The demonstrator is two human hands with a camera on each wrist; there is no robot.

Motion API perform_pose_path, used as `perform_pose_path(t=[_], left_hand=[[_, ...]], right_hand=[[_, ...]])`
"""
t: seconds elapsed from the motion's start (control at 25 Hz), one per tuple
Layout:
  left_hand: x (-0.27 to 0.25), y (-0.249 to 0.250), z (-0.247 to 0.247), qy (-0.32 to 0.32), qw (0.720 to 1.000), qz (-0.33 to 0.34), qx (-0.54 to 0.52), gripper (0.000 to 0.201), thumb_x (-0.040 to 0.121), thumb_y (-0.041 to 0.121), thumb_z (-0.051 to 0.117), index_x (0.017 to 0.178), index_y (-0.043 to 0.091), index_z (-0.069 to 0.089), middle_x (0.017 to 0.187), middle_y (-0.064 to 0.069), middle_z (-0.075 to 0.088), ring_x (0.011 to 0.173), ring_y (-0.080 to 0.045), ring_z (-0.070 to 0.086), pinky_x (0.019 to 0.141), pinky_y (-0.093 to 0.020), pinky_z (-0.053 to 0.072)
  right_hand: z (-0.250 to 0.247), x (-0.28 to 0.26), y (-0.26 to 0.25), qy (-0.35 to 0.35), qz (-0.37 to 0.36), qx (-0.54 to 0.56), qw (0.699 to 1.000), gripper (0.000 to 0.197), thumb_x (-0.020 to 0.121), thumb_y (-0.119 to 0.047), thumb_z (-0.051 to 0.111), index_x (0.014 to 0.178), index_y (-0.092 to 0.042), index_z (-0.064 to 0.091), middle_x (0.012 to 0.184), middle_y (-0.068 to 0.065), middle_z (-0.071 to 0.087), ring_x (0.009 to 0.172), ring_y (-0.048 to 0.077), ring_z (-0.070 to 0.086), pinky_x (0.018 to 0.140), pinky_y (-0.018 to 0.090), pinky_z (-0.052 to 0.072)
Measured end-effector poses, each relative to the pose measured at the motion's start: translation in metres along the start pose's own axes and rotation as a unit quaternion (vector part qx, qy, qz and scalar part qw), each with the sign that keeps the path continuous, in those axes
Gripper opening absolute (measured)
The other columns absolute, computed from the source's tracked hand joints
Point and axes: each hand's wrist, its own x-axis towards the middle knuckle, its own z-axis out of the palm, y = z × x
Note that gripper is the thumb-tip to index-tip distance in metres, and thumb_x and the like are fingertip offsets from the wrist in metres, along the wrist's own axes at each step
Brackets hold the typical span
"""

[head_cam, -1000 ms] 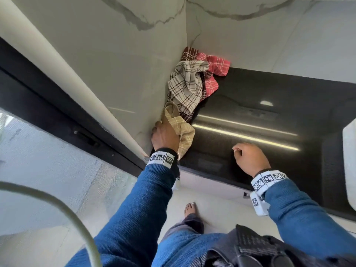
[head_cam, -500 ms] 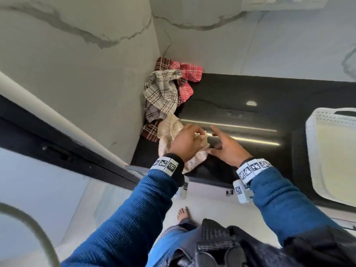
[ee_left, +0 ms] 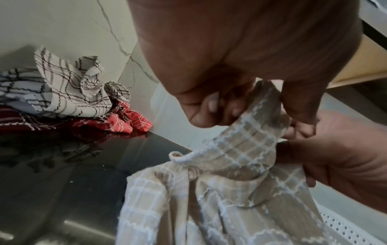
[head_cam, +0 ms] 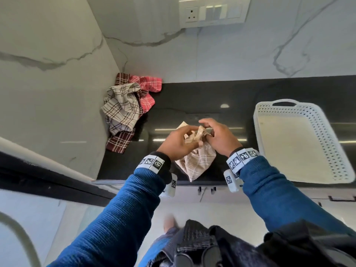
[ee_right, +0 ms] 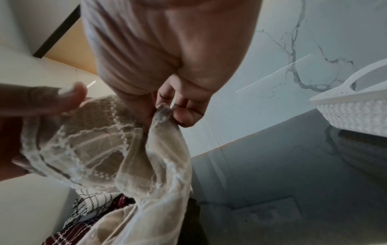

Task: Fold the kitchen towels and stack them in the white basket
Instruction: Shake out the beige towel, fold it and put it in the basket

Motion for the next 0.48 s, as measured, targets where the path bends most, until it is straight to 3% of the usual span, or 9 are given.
perform_pose_path(t=[0.08, 0.2, 0.28, 0.36, 0.48], left_hand=[[0.005, 0.004, 0.002, 0.000, 0.999, -0.029, 0.015, 0.033, 0.084, 0.052, 0.076, 0.110, 0.034, 0.069, 0.101, 0.006, 0.072, 0.094, -0.008, 0.066, 0.086, -0.033, 0.054], [0.008, 0.005, -0.001, -0.038, 0.998, -0.055, 0.012, 0.031, 0.082, 0.060, 0.072, 0.101, 0.035, 0.073, 0.092, 0.001, 0.075, 0.087, -0.019, 0.070, 0.085, -0.047, 0.056], [0.006, 0.008, -0.002, -0.038, 0.998, -0.049, 0.005, 0.022, 0.085, 0.047, 0.075, 0.095, 0.027, 0.076, 0.090, 0.001, 0.074, 0.086, -0.019, 0.069, 0.085, -0.045, 0.056], [0.005, 0.009, -0.002, -0.025, 0.999, -0.025, 0.002, 0.014, 0.084, 0.026, 0.079, 0.093, 0.017, 0.073, 0.094, 0.002, 0.068, 0.087, -0.018, 0.066, 0.084, -0.038, 0.054], [0.005, 0.014, -0.010, -0.021, 0.996, -0.034, -0.077, 0.019, 0.083, 0.016, 0.083, 0.096, 0.015, 0.068, 0.091, 0.003, 0.070, 0.077, -0.011, 0.065, 0.074, -0.028, 0.054]], right_hand=[[-0.008, -0.001, 0.002, -0.011, -0.018, -0.004, 1.000, 0.041, 0.090, -0.009, 0.072, 0.129, -0.024, 0.066, 0.120, -0.011, 0.066, 0.107, 0.002, 0.061, 0.092, 0.017, 0.046], [-0.012, 0.001, 0.005, -0.022, -0.055, -0.029, 0.998, 0.026, 0.086, -0.011, 0.076, 0.110, -0.022, 0.072, 0.104, -0.014, 0.065, 0.095, 0.000, 0.061, 0.087, 0.026, 0.052], [-0.013, 0.000, 0.004, -0.024, -0.065, -0.042, 0.997, 0.027, 0.087, -0.011, 0.076, 0.111, -0.022, 0.070, 0.103, -0.015, 0.062, 0.094, 0.001, 0.061, 0.088, 0.028, 0.052], [-0.014, -0.002, 0.002, -0.035, -0.066, -0.047, 0.996, 0.037, 0.089, -0.012, 0.074, 0.124, -0.022, 0.067, 0.112, -0.012, 0.063, 0.101, 0.006, 0.061, 0.093, 0.027, 0.050], [-0.020, -0.004, 0.002, -0.069, -0.049, -0.074, 0.994, 0.052, 0.091, -0.013, 0.071, 0.140, -0.025, 0.058, 0.129, -0.006, 0.066, 0.116, 0.011, 0.061, 0.100, 0.028, 0.047]])
